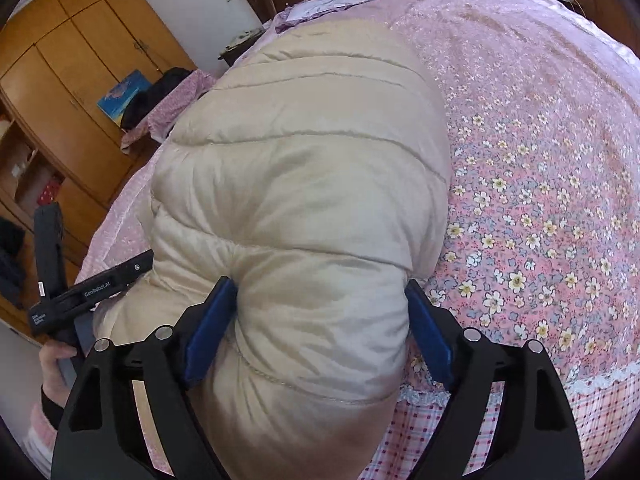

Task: Fold large clothes

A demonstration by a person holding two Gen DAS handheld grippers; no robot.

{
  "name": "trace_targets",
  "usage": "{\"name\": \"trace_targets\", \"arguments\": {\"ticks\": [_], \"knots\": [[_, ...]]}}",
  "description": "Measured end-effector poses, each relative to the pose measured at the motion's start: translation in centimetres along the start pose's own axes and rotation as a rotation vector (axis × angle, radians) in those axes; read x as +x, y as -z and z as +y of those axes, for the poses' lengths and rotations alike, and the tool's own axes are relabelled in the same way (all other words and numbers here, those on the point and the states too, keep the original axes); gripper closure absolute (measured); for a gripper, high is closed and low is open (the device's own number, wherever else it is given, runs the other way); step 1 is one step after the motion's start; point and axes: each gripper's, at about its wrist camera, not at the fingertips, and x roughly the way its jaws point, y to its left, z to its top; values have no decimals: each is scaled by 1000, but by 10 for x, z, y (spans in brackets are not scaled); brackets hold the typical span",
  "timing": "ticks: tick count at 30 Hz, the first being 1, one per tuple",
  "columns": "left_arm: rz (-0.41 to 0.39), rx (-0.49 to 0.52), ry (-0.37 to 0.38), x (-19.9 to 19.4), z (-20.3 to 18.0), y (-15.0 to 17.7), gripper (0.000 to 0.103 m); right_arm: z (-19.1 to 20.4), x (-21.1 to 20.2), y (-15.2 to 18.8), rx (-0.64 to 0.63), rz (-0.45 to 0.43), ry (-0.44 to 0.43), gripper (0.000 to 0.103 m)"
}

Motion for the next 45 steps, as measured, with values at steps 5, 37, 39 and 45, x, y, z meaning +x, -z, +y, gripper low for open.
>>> {"name": "trace_targets", "arguments": {"ticks": [5, 37, 39, 45], "knots": [[-37, 14, -4, -35, -1, 5, 26, 0, -26, 6, 54, -43, -4, 22], [2, 84, -64, -114, -61, 121, 4, 41, -97, 115, -41, -67, 272, 5], [9, 83, -69, -112, -63, 123, 4, 40, -94, 118, -32, -57, 276, 5], [35, 88, -79, -106, -70, 129, 4, 39, -87, 122, -16, -23, 269, 5]]}}
